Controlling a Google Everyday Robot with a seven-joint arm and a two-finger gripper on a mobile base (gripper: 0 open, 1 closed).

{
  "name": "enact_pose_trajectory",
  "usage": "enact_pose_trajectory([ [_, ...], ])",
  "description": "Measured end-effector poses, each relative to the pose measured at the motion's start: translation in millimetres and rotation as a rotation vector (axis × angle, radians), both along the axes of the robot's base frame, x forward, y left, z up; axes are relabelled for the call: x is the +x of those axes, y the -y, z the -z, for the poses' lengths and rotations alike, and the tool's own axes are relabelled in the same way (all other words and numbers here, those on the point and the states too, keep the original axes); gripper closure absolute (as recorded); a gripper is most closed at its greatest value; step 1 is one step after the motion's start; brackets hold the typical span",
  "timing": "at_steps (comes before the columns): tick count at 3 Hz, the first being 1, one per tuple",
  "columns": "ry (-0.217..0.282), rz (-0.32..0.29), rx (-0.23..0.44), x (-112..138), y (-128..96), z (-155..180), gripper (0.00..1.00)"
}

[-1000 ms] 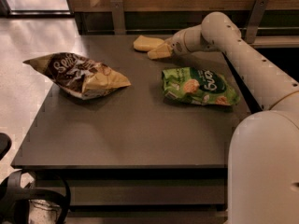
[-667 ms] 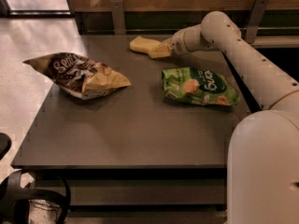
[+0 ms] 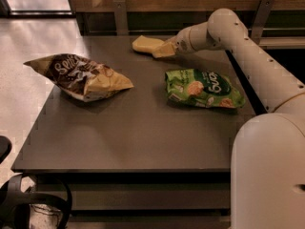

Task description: Pick sponge

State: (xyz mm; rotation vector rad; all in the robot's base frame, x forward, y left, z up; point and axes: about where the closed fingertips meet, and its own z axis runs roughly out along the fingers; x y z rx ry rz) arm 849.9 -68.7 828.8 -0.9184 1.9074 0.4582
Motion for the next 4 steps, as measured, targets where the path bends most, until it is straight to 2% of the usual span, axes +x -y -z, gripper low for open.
enact_pose_trajectory([
  [1,0.051,0.004,-0.024,-16,24,-50,1.0],
  [2,0.084,0.017,-0.056,-30,36,-85,1.0],
  [3,0.091,0.025,-0.097,-69,53,-127,1.0],
  [4,0.09,0.014,-0.114,-96,60,-150,1.0],
])
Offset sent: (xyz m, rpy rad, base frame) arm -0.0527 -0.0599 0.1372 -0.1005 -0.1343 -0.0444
